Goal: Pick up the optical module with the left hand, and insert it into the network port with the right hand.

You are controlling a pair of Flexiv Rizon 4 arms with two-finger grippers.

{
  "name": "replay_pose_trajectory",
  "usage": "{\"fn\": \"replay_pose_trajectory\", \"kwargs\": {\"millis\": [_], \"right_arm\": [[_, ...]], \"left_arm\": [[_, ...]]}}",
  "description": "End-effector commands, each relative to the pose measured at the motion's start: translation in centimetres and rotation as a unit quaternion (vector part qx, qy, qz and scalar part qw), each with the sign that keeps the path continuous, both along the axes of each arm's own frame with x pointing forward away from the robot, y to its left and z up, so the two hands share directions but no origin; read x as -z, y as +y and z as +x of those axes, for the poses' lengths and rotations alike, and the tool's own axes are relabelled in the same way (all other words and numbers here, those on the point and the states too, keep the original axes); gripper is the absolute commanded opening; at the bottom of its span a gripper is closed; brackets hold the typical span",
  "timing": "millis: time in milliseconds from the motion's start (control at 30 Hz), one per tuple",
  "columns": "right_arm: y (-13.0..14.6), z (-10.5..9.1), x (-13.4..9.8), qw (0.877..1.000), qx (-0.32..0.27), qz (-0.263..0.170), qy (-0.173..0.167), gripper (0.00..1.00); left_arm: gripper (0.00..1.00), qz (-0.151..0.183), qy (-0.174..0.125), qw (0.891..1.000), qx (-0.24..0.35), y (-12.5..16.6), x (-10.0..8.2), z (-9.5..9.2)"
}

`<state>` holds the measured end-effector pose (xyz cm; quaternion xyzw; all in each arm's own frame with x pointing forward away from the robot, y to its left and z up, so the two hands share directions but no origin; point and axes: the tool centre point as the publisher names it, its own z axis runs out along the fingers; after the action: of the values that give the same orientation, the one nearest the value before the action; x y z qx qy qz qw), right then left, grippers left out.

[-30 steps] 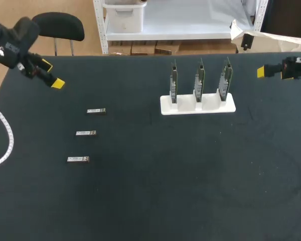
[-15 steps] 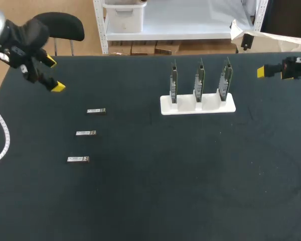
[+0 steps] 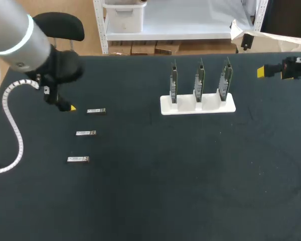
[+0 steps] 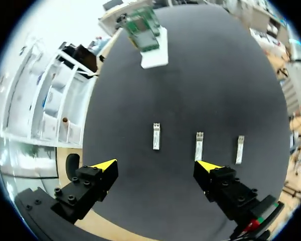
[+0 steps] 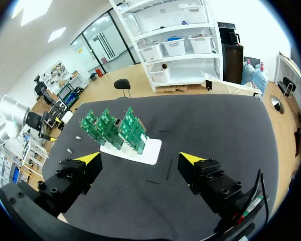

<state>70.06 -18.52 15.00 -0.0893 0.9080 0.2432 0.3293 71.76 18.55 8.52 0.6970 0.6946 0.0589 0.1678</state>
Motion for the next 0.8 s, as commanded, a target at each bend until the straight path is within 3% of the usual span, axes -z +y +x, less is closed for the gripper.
{"fn": "replay_pose_trajectory", "kwargs": {"millis": [33, 133, 200, 267, 333, 400, 800], "right_arm": [[0.1, -0.1, -0.1, 1.0, 0.002, -0.001, 0.0, 1.0], [0.1, -0.1, -0.1, 1.0, 0.002, -0.001, 0.0, 1.0], [0.1, -0.1, -0.1, 1.0, 0.002, -0.001, 0.0, 1.0], [0.1, -0.1, -0.1, 1.0, 0.002, -0.001, 0.0, 1.0], [0.1, -0.1, -0.1, 1.0, 0.002, -0.001, 0.0, 1.0], [0.1, -0.1, -0.1, 1.0, 0.002, -0.001, 0.0, 1.0], [0.1, -0.1, -0.1, 1.0, 0.002, -0.001, 0.0, 1.0]], "left_arm": [[1.0, 0.099, 0.056, 0.993, 0.025, -0.8, 0.8, 2.7], [1.0, 0.115, 0.068, 0.991, 0.03, -1.1, 1.0, 3.1], [1.0, 0.13, 0.095, 0.987, 0.018, -1.2, 1.6, 3.4], [1.0, 0.13, 0.093, 0.987, 0.02, -1.5, 1.9, 3.4], [1.0, 0.152, 0.076, 0.985, 0.023, -1.8, 2.4, 3.2], [1.0, 0.148, 0.09, 0.985, 0.012, -1.9, 3.0, 3.1], [1.0, 0.151, 0.094, 0.983, -0.034, -1.6, 4.9, 2.4]]}}
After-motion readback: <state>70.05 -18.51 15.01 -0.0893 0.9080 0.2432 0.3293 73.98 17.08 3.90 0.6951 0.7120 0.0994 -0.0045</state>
